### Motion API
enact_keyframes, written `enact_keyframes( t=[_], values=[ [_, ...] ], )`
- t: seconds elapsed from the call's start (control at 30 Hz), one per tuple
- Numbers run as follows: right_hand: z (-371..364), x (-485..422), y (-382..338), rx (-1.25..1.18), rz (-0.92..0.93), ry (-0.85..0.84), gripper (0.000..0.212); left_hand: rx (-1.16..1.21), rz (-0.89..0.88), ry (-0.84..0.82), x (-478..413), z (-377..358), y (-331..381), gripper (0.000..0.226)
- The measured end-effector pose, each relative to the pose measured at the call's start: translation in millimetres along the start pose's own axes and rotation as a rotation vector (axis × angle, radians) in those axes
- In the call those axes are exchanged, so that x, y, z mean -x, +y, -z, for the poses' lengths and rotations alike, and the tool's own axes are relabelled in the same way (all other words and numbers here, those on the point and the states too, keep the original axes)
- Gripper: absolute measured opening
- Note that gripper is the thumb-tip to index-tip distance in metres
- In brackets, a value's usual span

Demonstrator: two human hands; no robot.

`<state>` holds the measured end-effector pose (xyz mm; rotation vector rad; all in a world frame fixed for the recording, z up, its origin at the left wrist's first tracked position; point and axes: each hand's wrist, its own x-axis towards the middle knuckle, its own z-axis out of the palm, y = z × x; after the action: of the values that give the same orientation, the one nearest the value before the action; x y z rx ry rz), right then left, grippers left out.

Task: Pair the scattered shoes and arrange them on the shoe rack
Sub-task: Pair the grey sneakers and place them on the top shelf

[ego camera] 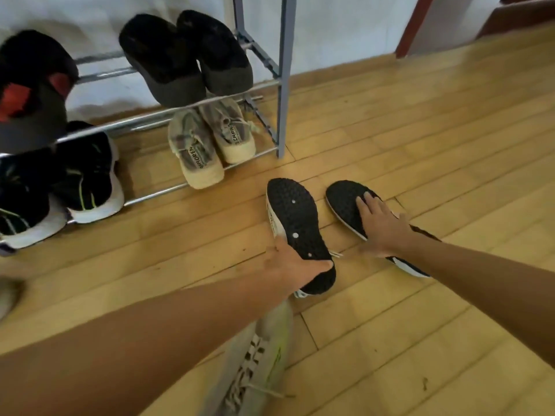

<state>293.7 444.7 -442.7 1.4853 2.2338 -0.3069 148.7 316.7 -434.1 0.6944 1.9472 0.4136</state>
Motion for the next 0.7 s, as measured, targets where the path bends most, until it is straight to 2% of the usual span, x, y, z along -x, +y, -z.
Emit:
enact_keyframes(
  t=[0.07, 0.2, 0.33, 0.4, 0.47, 0.53, 0.6, 0.67, 0.7],
  values=[
    [-16.9, 8.4, 5.5, 0.005, 0.009, 0.105, 0.106, 0.024, 0.011, 0.057, -1.9, -8.5, 0.0, 0.114],
    [-31.5, 13.2, 14.0, -0.072, -0.126, 0.274, 0.105, 0.284, 0.091, 0.159, -20.2, -14.5, -1.6, 0.109],
    [-30.8, 7.0, 21.0, -0.110, -0.132, 0.314, 0.095, 0.479, 0.079, 0.053, -31.8, -10.2, -2.0, 0.089],
    [-26.3, 2.7, 24.6, -0.220, -0.127, 0.370, 0.084, 0.406, -0.006, 0.088, -31.4, -7.7, 1.7, 0.082],
    [-14.6, 2.6, 22.7, -0.411, -0.122, 0.411, 0.072, 0.126, -0.140, 0.248, -26.8, -1.6, 9.4, 0.084],
    [6.3, 1.4, 15.5, -0.684, -0.131, 0.318, 0.061, -0.226, -0.326, 0.428, -20.8, 9.2, 16.9, 0.086],
    [30.1, 0.1, 10.5, -1.061, -0.130, 0.106, 0.049, -0.501, -0.508, 0.515, -19.3, 17.9, 18.3, 0.086],
    [40.1, 2.0, 8.4, -1.442, -0.112, -0.155, 0.036, -0.594, -0.555, 0.520, -19.9, 18.3, 13.6, 0.087],
    [36.9, 2.6, 6.2, -1.584, -0.110, -0.217, 0.030, -0.587, -0.527, 0.492, -19.6, 14.9, 10.0, 0.088]
  ],
)
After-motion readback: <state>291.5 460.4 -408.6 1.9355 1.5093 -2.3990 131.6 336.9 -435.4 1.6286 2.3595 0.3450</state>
